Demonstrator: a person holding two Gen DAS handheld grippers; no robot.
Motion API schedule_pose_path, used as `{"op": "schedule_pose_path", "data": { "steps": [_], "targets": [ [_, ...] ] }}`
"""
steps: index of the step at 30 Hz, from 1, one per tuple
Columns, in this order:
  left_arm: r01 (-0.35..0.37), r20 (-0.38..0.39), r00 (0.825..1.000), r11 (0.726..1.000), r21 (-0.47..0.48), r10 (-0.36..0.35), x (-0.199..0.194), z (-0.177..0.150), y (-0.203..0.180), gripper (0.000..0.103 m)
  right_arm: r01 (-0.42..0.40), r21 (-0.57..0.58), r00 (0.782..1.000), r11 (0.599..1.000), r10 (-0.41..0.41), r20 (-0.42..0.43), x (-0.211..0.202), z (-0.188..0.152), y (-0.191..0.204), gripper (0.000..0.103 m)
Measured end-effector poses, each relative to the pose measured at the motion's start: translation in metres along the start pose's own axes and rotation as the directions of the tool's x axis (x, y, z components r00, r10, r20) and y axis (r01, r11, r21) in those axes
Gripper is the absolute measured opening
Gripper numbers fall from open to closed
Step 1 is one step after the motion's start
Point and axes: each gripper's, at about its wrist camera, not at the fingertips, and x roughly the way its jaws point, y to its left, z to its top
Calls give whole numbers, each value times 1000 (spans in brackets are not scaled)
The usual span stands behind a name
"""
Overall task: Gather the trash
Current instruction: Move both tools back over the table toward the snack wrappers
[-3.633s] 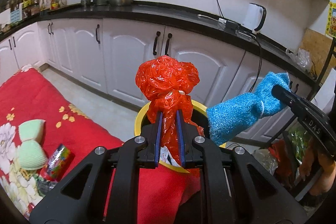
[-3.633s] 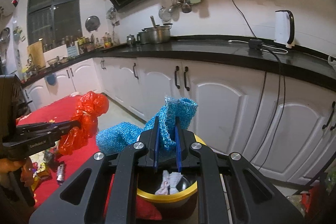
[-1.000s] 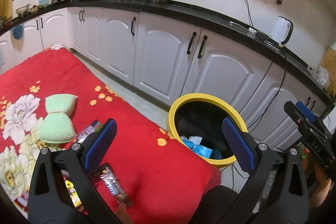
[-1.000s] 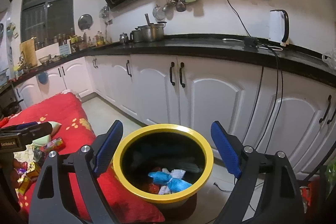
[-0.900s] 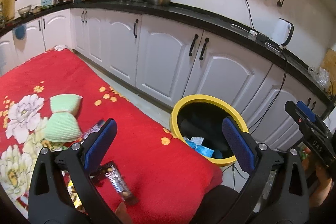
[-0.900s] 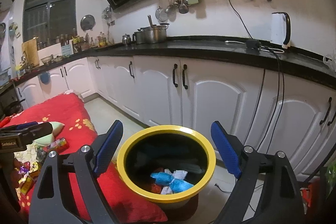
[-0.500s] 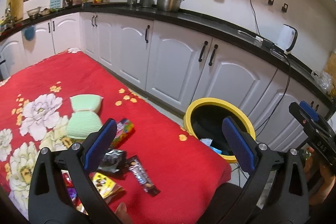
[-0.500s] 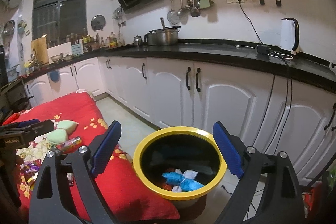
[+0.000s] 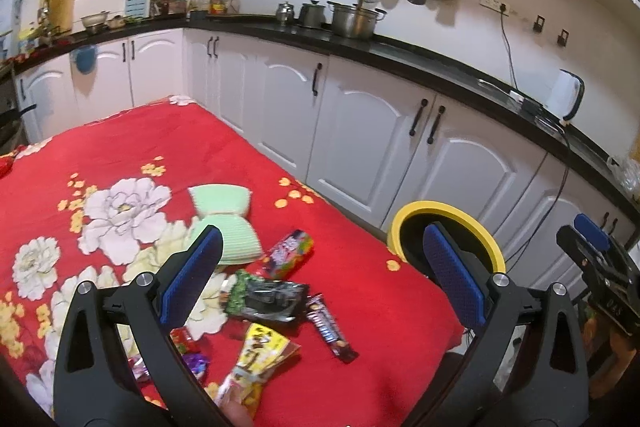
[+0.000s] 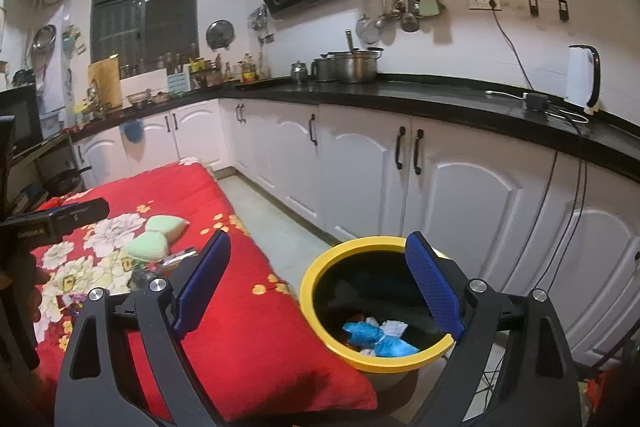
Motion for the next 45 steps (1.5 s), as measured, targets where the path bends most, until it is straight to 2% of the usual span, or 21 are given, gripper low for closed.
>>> {"op": "schedule_pose_path", "data": {
  "steps": [19, 24, 34, 45],
  "targets": [
    [-116, 2, 993, 991, -63, 116, -24, -10, 62, 92, -151, -60, 986, 987, 146, -81, 13, -11, 55, 86],
    [-154, -28, 988, 985, -79, 153, -25, -20, 82, 92, -183, -82, 979, 980, 175, -103, 16, -17, 71, 86],
    [-183, -86, 981, 977, -110, 174, -25, -43, 111, 92, -240, -110, 961, 965, 219, -169, 27, -32, 98, 86],
    [-230, -169, 964, 964, -136, 206, -24, -72, 153, 91, -327, -147, 927, 934, 287, -242, 41, -47, 135, 86]
  ]
}}
